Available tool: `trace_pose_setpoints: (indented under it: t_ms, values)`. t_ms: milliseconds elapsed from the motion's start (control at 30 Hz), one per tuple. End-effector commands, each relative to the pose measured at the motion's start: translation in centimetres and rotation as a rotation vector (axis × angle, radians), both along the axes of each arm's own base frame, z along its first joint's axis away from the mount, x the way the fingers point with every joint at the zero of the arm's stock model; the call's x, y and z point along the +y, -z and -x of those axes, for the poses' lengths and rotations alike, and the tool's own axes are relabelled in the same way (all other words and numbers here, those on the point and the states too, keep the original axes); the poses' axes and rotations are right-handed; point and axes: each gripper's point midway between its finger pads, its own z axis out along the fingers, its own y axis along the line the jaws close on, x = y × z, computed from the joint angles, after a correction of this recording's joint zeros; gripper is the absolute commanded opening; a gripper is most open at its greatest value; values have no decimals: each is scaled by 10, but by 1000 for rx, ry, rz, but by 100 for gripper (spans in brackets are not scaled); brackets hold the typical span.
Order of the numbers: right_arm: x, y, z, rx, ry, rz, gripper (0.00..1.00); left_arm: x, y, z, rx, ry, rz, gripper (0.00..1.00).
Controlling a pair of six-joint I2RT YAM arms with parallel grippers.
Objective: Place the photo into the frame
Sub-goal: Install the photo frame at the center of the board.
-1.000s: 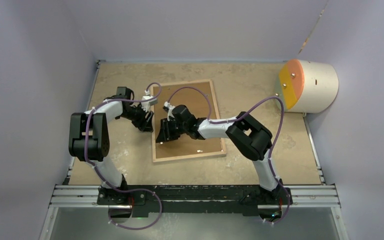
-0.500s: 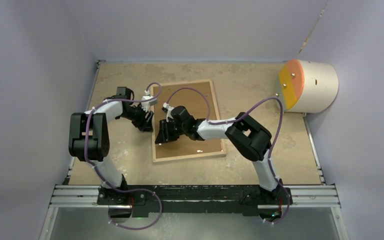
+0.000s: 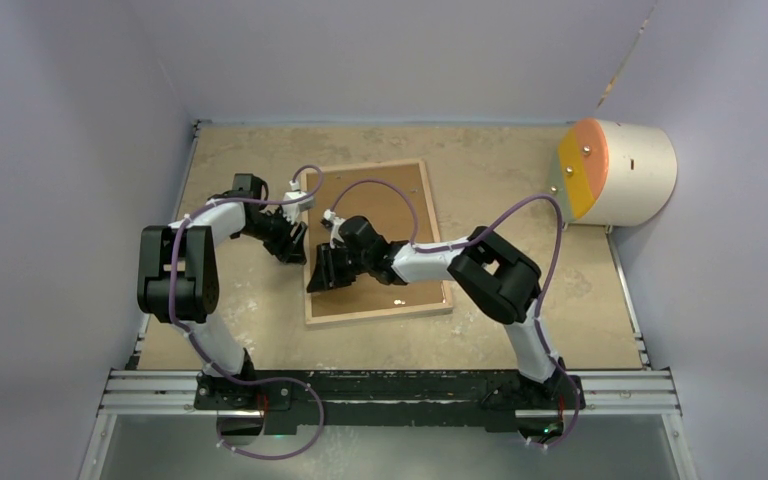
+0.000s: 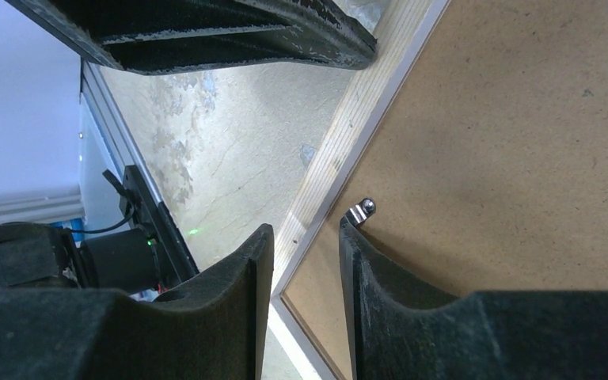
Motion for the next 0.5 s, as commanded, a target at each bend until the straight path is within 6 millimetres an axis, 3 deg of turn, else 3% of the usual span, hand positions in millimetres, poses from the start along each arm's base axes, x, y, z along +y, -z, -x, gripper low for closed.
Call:
trace_pose_setpoints:
  t_ms: [0, 467]
  values:
    - [6, 7, 0, 20, 12, 9, 39, 6, 6, 2, -27, 24, -35, 53]
    - [14, 7, -18, -28, 65, -5, 40, 6, 7, 4, -26, 32, -35, 53]
